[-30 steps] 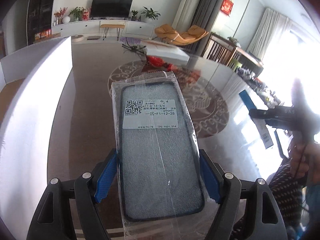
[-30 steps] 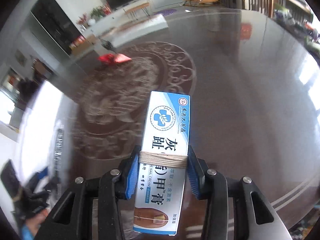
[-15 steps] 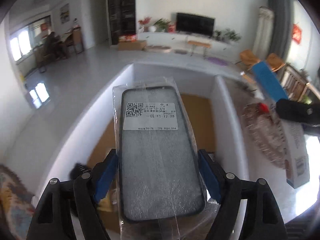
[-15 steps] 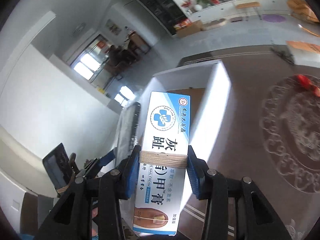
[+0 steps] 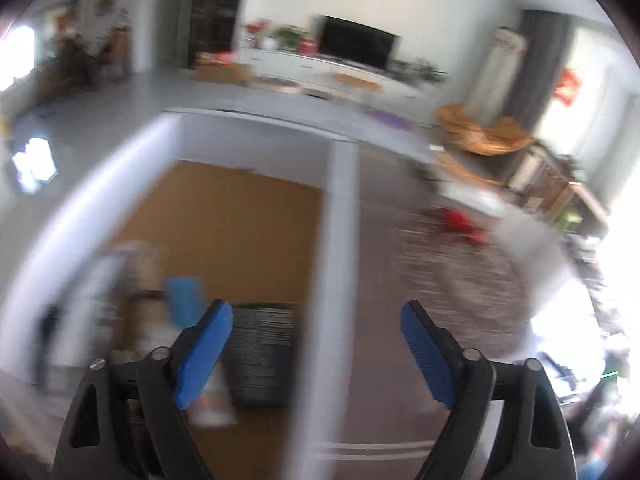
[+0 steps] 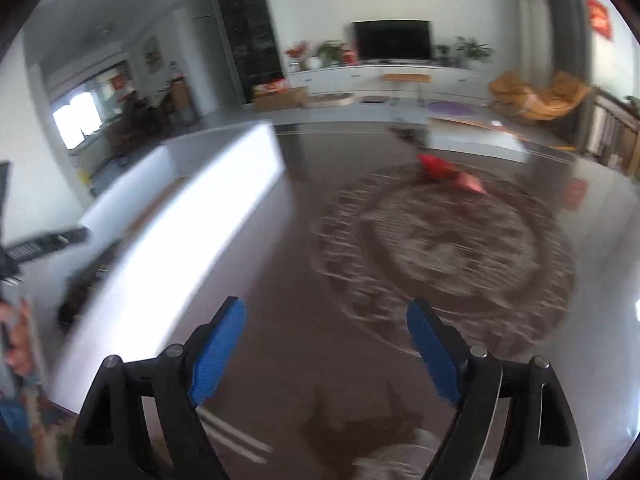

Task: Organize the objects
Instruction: 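Bring both tools back over the table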

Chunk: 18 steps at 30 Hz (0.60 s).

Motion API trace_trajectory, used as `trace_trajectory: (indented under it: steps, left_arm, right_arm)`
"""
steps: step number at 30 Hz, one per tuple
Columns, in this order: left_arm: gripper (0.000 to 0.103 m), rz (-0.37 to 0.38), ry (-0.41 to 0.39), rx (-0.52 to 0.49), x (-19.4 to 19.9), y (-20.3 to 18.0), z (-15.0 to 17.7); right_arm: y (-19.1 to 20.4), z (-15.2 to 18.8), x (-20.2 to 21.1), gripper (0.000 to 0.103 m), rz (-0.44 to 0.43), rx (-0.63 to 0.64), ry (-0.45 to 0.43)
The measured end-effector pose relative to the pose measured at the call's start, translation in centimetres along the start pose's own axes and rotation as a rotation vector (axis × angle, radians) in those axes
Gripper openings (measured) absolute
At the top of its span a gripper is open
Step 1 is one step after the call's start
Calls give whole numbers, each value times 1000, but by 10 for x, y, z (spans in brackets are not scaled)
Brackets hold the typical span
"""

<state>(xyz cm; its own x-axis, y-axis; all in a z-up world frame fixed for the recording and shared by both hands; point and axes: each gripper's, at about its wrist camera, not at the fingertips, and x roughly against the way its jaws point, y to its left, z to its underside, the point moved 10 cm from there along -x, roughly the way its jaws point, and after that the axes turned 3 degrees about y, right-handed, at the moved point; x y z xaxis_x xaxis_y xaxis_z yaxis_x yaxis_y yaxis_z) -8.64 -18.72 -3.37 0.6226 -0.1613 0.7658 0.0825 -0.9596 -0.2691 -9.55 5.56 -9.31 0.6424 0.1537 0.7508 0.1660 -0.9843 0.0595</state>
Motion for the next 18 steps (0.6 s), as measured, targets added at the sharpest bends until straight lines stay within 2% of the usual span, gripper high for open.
trace_trajectory:
  steps: [1, 3, 5, 7, 9, 13, 16, 18]
  left_arm:
    - [102, 76, 27, -23, -10, -35, 5]
    - [103, 212, 118, -103, -39, -105, 21]
    - [103, 258, 166, -151, -80, -158, 27]
    - [103, 233, 169, -150, -123, -186, 17]
    - [103, 207, 176, -137, -169, -205, -2]
    - [103, 140, 132, -129, -242, -241, -66]
    - [103, 56, 106, -81, -281, -246, -110]
    - [103, 2, 115, -54, -305, -247, -127]
  right_arm:
    - [-38, 19, -2, 84, 79, -26, 18]
    - [-88, 39, -5, 84, 171, -73, 49]
    - [-118, 62, 4, 84, 223, -114, 47]
    - [-124, 74, 15, 84, 248, -136, 41]
    - [-123, 79, 21, 84, 238, -144, 36]
    - [-115, 74, 25, 84, 194, -156, 15]
    - [-109, 78, 22, 84, 161, -163, 24]
    - [-104, 78, 22, 84, 137, -167, 25]
